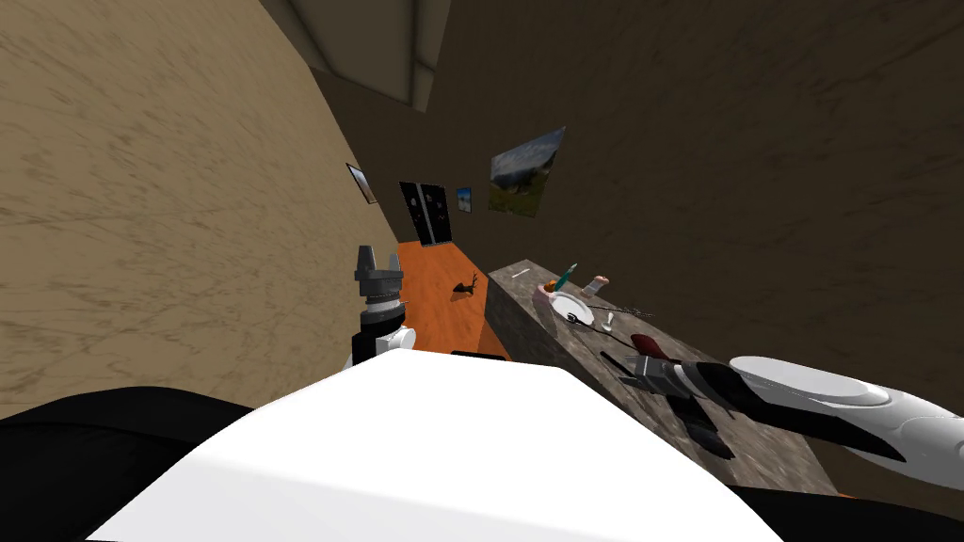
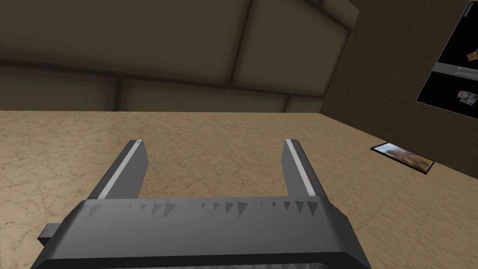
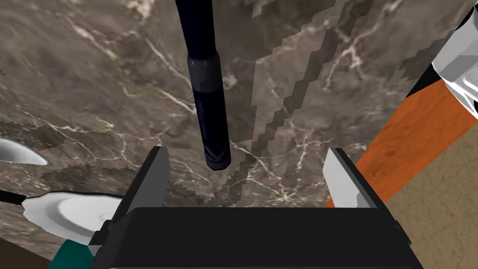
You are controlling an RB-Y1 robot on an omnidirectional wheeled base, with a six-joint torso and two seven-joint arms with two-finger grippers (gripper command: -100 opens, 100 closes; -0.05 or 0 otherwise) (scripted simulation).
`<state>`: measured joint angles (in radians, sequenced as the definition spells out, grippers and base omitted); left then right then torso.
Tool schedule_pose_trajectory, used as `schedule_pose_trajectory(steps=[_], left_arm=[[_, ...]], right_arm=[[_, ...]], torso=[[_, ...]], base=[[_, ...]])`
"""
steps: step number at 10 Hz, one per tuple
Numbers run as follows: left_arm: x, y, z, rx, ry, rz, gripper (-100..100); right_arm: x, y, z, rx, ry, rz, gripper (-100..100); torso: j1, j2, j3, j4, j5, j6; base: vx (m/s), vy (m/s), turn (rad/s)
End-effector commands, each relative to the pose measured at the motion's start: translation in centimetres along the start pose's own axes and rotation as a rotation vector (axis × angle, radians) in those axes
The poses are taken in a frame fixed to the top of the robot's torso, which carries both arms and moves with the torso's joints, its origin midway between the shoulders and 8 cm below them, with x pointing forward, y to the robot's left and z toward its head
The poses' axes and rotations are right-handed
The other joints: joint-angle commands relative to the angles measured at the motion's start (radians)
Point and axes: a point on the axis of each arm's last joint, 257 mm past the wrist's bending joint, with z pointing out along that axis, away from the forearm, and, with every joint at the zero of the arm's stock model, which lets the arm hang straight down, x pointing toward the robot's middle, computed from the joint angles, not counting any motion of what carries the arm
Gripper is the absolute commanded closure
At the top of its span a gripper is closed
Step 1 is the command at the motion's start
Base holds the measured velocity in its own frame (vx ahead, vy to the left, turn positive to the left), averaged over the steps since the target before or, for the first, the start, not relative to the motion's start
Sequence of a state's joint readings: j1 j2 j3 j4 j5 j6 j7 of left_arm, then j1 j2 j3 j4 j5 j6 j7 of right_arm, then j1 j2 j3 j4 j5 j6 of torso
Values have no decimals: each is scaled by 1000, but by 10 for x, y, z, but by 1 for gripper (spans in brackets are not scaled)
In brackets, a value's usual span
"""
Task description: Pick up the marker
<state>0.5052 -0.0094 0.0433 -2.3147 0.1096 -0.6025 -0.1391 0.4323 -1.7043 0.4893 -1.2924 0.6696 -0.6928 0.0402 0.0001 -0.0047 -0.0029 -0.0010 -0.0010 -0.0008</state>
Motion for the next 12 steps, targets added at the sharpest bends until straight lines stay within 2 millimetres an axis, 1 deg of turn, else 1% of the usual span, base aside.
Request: schedule_pose_trajectory(steps=[1, 2, 3, 4, 5, 6, 7, 8, 9, 12], left_arm=[[0, 0, 0, 0, 0, 0, 0], [0, 0, 0, 0, 0, 0, 0], [0, 0, 0, 0, 0, 0, 0], [0, 0, 0, 0, 0, 0, 0], [0, 0, 0, 0, 0, 0, 0], [0, 0, 0, 0, 0, 0, 0], [0, 0, 0, 0, 0, 0, 0], [0, 0, 0, 0, 0, 0, 0], [0, 0, 0, 0, 0, 0, 0], [0, 0, 0, 0, 0, 0, 0]], right_arm=[[31, 0, -7, 8, 64, 3, -100], [59, 3, -10, 10, 119, 7, -100], [69, 5, -11, 8, 138, 9, -100], [61, 6, -10, 7, 120, 8, -100], [63, 6, -11, 8, 123, 7, 0], [71, 10, -3, 15, 122, 17, -100], [76, 13, 2, 18, 122, 23, -100], [73, 11, -2, 14, 122, 20, -100], [73, 11, -1, 16, 122, 20, 100], [73, 11, -1, 16, 122, 20, 100]], torso=[[0, 0, 0, 0, 0, 0], [-1, -1, -1, 0, 0, 0], [-2, -3, -2, -1, 0, 0], [-2, -2, -1, -1, -1, -1], [-3, -1, -1, 0, -1, 0], [-3, 0, 0, 0, -1, 0], [-3, 1, 1, 0, -1, -1], [-3, 1, 1, 0, -1, 0], [-3, 1, 1, 0, -1, 0], [-3, 2, 1, 1, -1, 0]], base=[[67, 20, 182], [78, 16, 246], [60, 11, 187], [21, 3, 25], [0, 0, 0], [4, 5, 79], [5, 7, 85], [2, 2, 12], [0, 0, 0], [0, 0, 0]])
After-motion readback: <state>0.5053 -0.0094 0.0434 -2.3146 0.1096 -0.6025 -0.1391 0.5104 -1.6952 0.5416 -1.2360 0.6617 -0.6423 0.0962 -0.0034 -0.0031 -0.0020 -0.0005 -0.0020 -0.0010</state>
